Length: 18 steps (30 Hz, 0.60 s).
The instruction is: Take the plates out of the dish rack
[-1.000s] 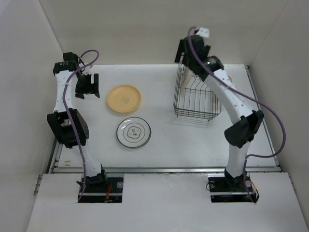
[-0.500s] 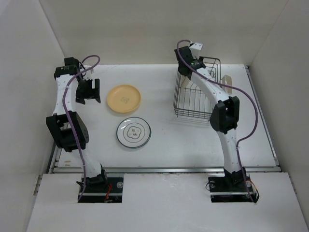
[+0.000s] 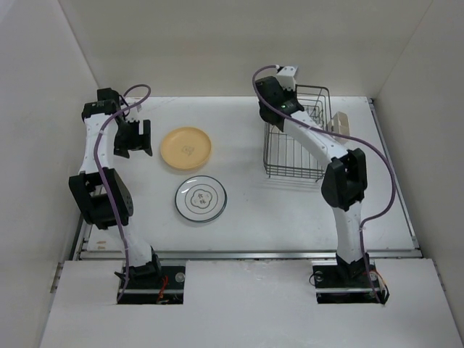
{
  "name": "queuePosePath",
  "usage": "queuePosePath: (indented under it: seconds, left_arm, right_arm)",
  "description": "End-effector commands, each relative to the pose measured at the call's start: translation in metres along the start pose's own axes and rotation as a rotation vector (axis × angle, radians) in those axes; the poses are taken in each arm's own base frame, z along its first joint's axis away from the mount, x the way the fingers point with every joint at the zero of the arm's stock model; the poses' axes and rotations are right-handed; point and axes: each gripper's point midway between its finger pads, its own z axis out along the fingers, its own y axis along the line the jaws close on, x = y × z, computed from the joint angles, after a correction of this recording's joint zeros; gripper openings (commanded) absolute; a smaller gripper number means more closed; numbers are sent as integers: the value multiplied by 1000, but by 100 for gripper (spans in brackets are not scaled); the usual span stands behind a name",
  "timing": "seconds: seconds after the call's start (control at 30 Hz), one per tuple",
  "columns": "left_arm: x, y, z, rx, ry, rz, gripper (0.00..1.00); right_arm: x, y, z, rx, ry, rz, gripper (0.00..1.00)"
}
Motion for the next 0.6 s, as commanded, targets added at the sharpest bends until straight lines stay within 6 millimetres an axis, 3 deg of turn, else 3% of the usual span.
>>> queuePosePath:
  seconds: [0.0, 0.1, 0.23, 0.3, 0.33, 0.37, 0.43, 0.47, 0.5, 0.57]
  left_arm:
    - [-3, -12, -17, 55, -52, 28, 77]
    - [-9, -16, -22, 72, -75, 33, 77]
    - [-11, -27, -28, 140, -78, 67, 77]
    - [-11, -41, -35, 217, -97, 103, 79]
    - [-13, -59, -42, 317, -129, 126, 83]
    - [-11, -68, -49, 370, -152, 162, 88]
    - [-9, -87, -59, 481, -185, 197, 100]
    - [-6, -101, -64, 568, -198, 202, 100]
    - [-9, -106, -71, 589, -228, 216, 100]
    - [-7, -114, -69, 611, -234, 237, 100]
  right_arm:
    - [-74, -58, -37, 196, -183, -18, 0]
    - [-84, -70, -41, 259, -206, -51, 0]
    - [-108, -88, -54, 274, -233, 47, 0]
    - [-136, -83, -77, 111, -286, 93, 0]
    - [-145, -72, -83, -5, -299, 161, 0]
    - [-143, -31, -100, -301, -277, 94, 0]
    - [-139, 5, -127, -609, -240, 93, 0]
    - [-126, 23, -137, -724, -208, 59, 0]
    - [-103, 51, -161, -939, -147, 2, 0]
    - [-65, 88, -183, -1156, -37, -26, 0]
